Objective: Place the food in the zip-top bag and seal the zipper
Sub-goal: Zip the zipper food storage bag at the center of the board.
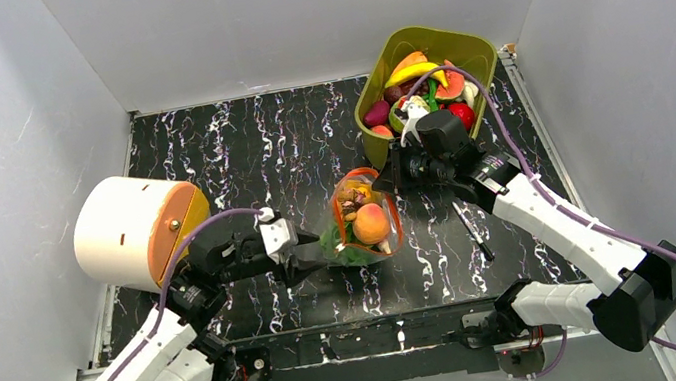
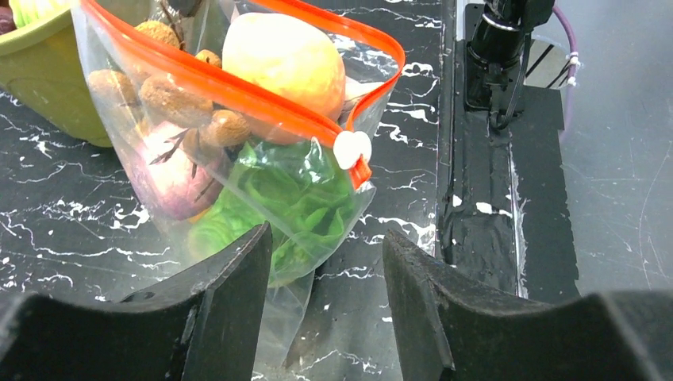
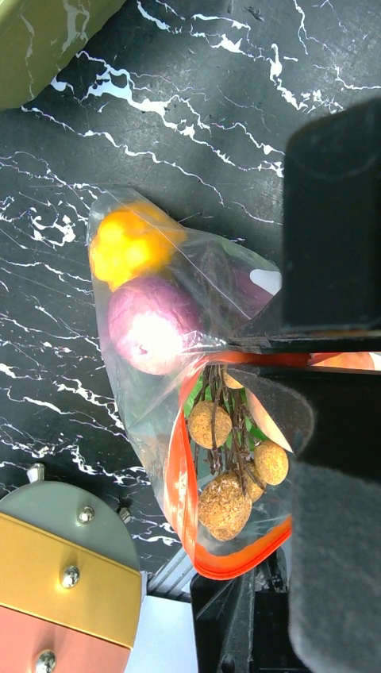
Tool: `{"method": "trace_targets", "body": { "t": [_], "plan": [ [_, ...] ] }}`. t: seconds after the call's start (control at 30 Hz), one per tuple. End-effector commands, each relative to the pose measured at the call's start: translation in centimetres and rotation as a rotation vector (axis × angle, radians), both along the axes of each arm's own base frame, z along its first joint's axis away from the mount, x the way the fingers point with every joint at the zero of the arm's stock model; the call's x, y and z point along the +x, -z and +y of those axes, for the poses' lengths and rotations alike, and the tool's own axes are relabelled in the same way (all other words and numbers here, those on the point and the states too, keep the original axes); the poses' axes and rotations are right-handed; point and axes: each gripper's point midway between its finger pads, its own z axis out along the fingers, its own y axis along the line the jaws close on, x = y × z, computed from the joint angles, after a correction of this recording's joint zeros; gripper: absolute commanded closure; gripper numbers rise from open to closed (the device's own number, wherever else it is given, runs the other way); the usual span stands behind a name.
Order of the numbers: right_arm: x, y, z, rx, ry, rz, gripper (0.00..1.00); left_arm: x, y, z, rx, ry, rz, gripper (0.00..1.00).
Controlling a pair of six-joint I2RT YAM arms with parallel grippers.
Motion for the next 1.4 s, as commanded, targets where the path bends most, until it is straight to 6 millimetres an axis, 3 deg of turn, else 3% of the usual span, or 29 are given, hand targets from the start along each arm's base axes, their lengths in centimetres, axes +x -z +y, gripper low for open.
{"method": "trace_targets", "body": {
  "t": [0.0,0.53,0.93,1.37],
  "plan": [
    [1.1,-2.5,0.5,0.07,0.013,-0.085,1.0,0.3,-2.0,-1.0,-0.087,-0.015,-0.063,0.47],
    [1.7,-2.4,-0.1,0.065,0.035,-0.081,1.0,1.0,-0.2,-2.6,-0.111,-0.051,-0.062,0.43],
    [1.8,-1.8,-0.3,0.063,0.047,-0.074,1.0,2.0,0.2,-2.8,-0.12,-0.087,-0.123,0.53],
    [1.8,-2.0,-0.4,0.071,0.06,-0.078,1.0,1.4,0.2,-4.5,-0.17,-0.07,-0.107,0.43]
  ]
}}
